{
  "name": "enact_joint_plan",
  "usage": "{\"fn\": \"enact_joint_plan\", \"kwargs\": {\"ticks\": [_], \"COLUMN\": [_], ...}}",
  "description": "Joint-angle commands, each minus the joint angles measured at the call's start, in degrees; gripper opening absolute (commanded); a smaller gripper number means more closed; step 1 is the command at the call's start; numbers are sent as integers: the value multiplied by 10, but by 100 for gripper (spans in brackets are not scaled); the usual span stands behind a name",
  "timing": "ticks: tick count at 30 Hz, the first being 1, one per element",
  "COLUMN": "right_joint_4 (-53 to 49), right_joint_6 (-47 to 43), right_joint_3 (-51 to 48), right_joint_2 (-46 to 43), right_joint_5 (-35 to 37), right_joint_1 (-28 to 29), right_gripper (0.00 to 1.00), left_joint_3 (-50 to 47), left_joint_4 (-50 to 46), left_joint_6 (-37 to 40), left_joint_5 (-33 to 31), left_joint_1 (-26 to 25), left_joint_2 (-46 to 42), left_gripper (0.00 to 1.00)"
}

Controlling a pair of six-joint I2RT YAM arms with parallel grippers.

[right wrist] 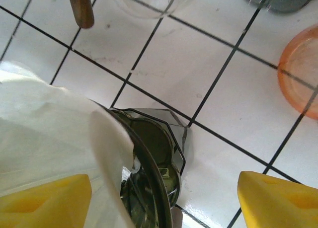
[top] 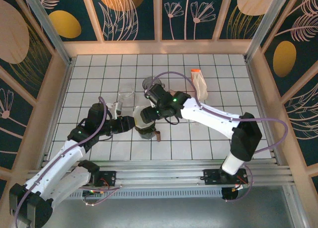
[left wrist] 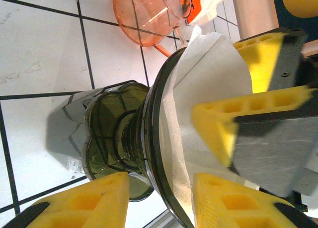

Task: Place the coffee filter in the dripper

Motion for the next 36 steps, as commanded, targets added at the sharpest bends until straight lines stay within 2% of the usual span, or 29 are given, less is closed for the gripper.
{"fn": "enact_joint_plan", "kwargs": {"ticks": [1,11,23,33,36], "right_joint_4": [2,-10,13,10,25], "right_joint_6": [17,38,41,54,49], "right_joint_3": [-22,-52,-59,-78,-66], "right_joint_2": [-35,-62,-86,-92,-98], "right_joint_5": [27,71,60,80,79], "right_joint_1": [1,-4,6,6,7], "right_gripper": [78,75,77,74,75], "left_joint_3": [-6,-9,-9,-10,-4], "left_joint_4": [12,12,10,12,11], "left_joint_6": [-1,-3,-5,-5,-4], "left_joint_5": [2,2,0,-1,-1], "left_joint_1": [-2,-2,-2,-3,-3], "left_joint_2": [-5,-5,-7,-7,-8], "left_gripper": [39,38,41,41,44]}}
